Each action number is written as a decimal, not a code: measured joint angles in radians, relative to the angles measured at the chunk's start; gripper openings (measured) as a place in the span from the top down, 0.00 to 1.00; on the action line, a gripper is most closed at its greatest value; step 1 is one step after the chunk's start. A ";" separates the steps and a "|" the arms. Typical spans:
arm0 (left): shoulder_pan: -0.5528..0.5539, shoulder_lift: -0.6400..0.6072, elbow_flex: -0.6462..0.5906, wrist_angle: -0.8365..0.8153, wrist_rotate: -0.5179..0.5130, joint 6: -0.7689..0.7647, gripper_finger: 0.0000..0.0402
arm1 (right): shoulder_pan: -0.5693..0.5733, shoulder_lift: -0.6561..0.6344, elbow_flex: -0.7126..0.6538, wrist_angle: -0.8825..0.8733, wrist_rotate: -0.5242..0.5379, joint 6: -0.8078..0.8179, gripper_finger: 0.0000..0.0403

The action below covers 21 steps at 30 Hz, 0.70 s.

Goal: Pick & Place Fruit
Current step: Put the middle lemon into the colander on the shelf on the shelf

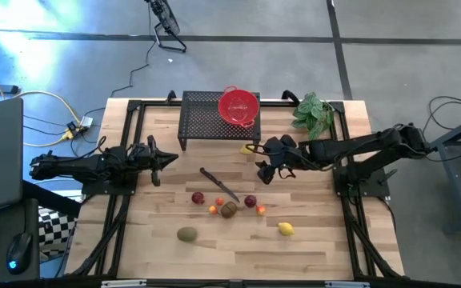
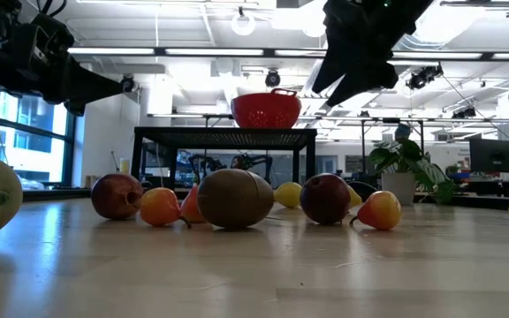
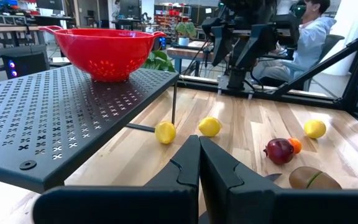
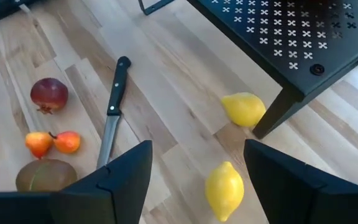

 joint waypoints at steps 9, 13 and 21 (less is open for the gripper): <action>0.000 0.000 0.000 0.000 -0.002 0.000 1.00 | -0.042 0.000 0.000 -0.004 -0.080 0.193 0.39; 0.000 0.000 0.000 0.000 -0.003 0.000 1.00 | -0.045 0.000 0.000 0.007 -0.071 0.099 0.40; 0.000 0.000 0.000 0.000 -0.002 0.000 1.00 | -0.045 0.000 0.000 0.044 -0.123 0.019 0.41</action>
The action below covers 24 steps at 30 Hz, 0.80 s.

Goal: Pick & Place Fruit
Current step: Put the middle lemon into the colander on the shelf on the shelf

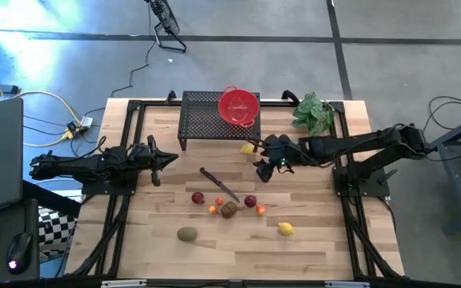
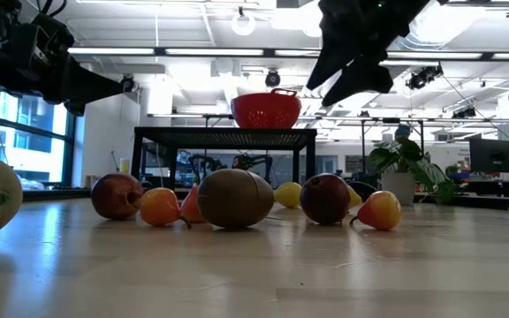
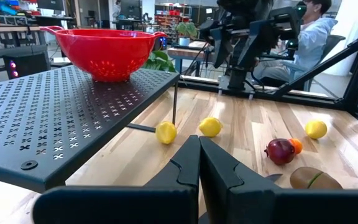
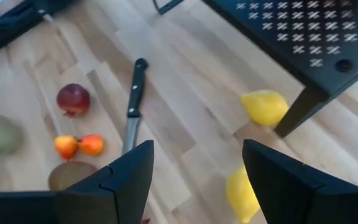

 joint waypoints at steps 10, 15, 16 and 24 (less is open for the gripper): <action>0.000 0.000 0.000 0.000 0.000 0.000 1.00 | 0.000 0.000 0.000 0.060 -0.090 -0.001 0.41; 0.000 0.000 0.000 0.000 0.000 0.000 1.00 | 0.000 0.000 0.000 0.074 -0.090 -0.001 0.41; 0.000 0.000 0.000 0.000 0.000 0.000 1.00 | 0.000 0.000 0.000 0.074 -0.090 -0.001 0.41; 0.000 0.000 0.000 0.000 0.000 0.000 1.00 | 0.000 0.000 0.000 0.122 -0.087 0.035 0.41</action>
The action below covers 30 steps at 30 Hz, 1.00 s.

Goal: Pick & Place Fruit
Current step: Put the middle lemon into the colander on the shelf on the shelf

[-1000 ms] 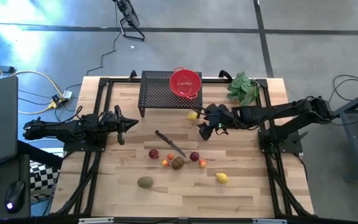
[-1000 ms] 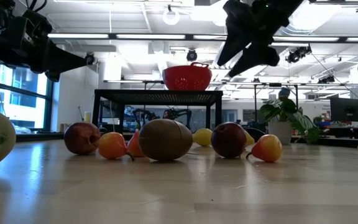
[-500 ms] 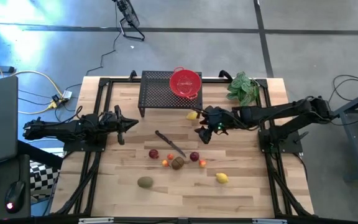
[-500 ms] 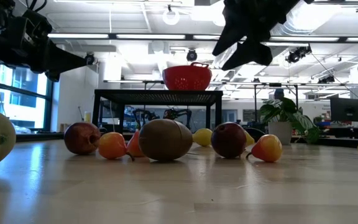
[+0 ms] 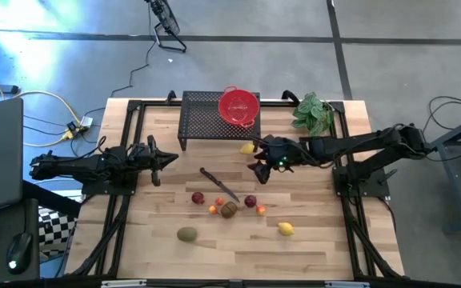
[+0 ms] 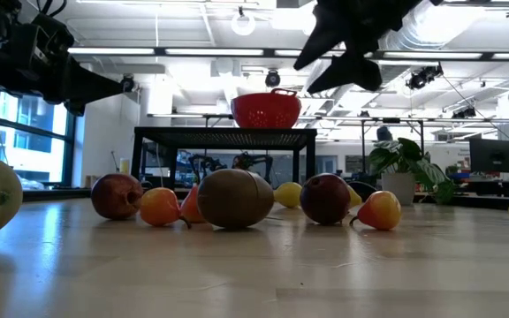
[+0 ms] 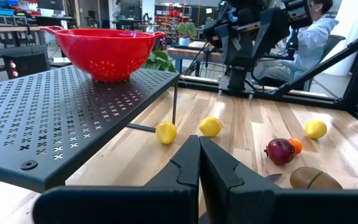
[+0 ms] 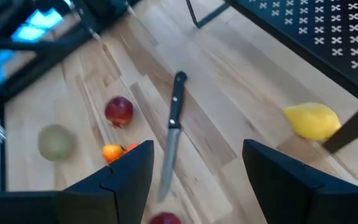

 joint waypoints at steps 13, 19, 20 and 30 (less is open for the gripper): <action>0.000 0.000 0.000 -0.001 0.000 0.006 1.00 | 0.000 0.000 0.000 0.061 -0.001 0.047 0.41; 0.000 0.000 0.000 -0.001 0.000 0.007 1.00 | 0.000 0.011 0.000 0.100 -0.003 0.048 0.41; 0.000 0.000 0.000 -0.001 0.000 0.008 1.00 | 0.000 0.013 0.000 0.104 -0.003 0.047 0.41; 0.000 0.000 0.000 -0.002 0.001 0.008 1.00 | -0.001 0.068 -0.001 0.150 -0.041 0.046 0.41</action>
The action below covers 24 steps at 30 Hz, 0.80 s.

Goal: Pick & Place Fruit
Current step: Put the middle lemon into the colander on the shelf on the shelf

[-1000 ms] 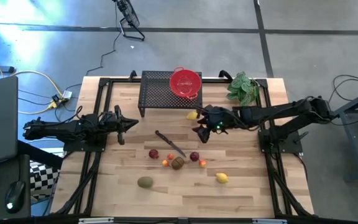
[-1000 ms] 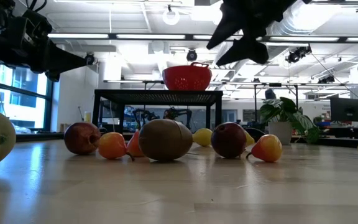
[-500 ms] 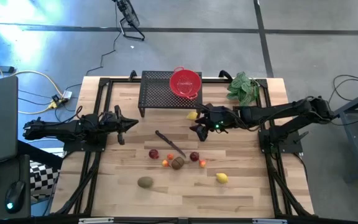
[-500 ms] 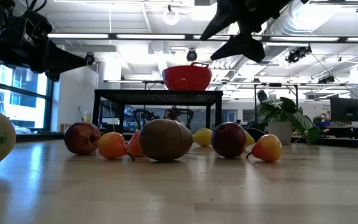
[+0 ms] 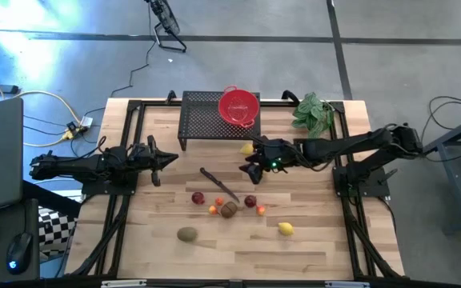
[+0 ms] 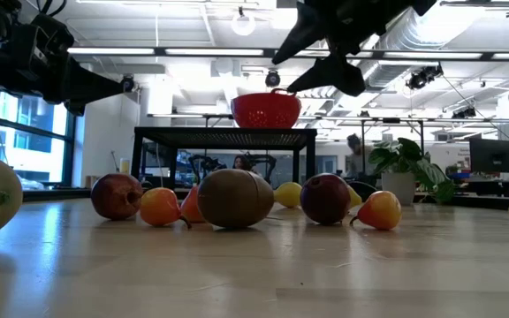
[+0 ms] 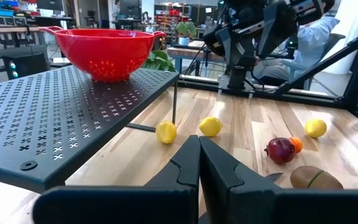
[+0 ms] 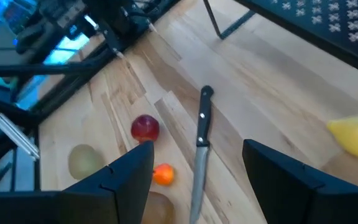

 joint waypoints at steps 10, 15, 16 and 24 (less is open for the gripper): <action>0.000 0.000 0.000 0.000 0.002 0.000 1.00 | -0.013 0.000 0.000 -0.035 -0.022 -0.001 0.41; 0.000 0.000 0.000 0.000 0.001 0.000 1.00 | -0.014 0.000 0.000 -0.127 -0.010 0.028 0.41; 0.000 0.000 0.000 0.000 0.001 0.000 1.00 | -0.014 0.000 0.000 -0.140 -0.015 0.039 0.41; 0.000 0.000 0.000 0.000 0.001 0.000 1.00 | -0.014 -0.001 0.000 -0.234 -0.014 0.053 0.41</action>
